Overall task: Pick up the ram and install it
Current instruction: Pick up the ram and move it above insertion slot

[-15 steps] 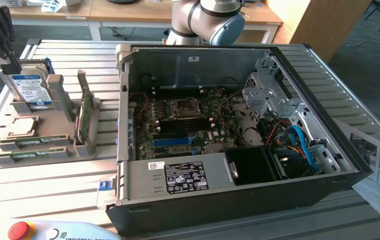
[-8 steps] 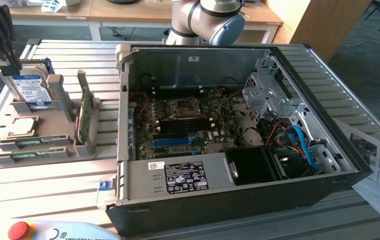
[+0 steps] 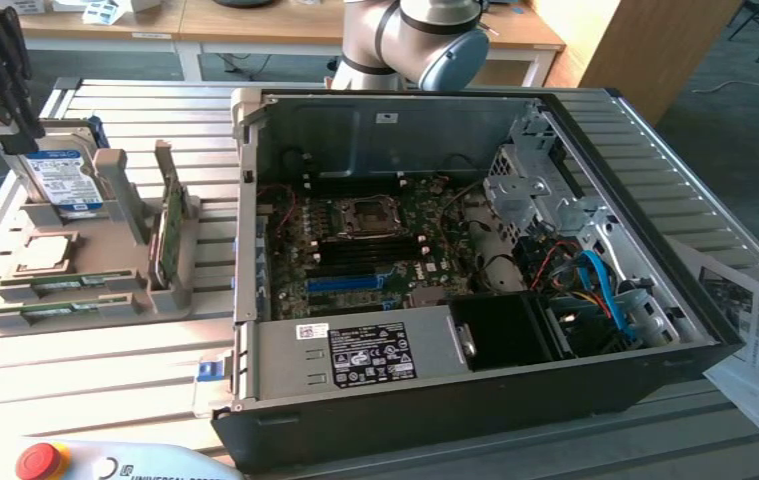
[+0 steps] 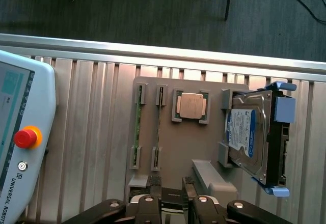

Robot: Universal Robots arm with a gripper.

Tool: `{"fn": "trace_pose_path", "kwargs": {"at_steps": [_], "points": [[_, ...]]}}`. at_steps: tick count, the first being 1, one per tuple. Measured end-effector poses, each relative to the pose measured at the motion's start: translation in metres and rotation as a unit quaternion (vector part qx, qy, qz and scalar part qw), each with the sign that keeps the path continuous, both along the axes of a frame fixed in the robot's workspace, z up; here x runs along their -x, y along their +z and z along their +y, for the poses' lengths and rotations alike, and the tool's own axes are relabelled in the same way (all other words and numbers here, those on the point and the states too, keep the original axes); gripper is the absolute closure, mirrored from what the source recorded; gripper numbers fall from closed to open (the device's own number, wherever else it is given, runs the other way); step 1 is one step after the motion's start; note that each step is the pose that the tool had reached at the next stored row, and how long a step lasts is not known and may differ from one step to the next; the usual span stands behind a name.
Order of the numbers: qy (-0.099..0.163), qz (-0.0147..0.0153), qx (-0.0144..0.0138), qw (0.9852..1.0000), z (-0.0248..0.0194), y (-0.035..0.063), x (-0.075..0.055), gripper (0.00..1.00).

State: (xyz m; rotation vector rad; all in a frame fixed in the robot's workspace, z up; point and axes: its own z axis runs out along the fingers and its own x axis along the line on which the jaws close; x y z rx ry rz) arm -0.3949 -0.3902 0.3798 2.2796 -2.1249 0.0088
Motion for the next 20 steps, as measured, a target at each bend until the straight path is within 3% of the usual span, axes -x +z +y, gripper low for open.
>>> {"fn": "trace_pose_path", "kwargs": {"at_steps": [20], "points": [[0.0, 0.0001, 0.0001, 1.0, -0.0059, -0.0116, 0.0, 0.7]]}}
